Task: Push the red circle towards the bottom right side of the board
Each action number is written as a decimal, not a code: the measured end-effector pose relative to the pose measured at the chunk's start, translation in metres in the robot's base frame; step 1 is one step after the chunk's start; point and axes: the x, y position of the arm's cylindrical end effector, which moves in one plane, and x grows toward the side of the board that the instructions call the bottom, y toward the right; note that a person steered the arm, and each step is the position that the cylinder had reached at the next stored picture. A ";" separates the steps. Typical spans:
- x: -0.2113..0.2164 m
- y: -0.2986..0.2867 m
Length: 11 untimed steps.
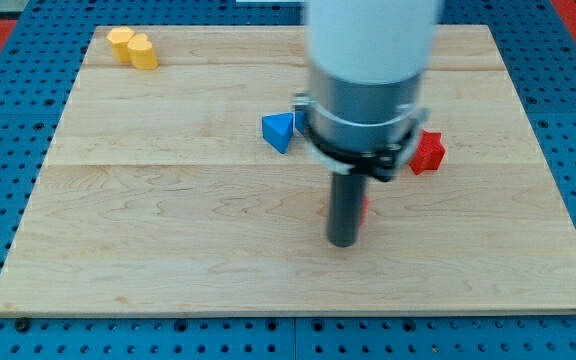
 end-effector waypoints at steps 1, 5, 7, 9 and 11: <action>-0.020 -0.048; -0.049 0.082; -0.012 0.125; -0.108 0.192; -0.168 0.106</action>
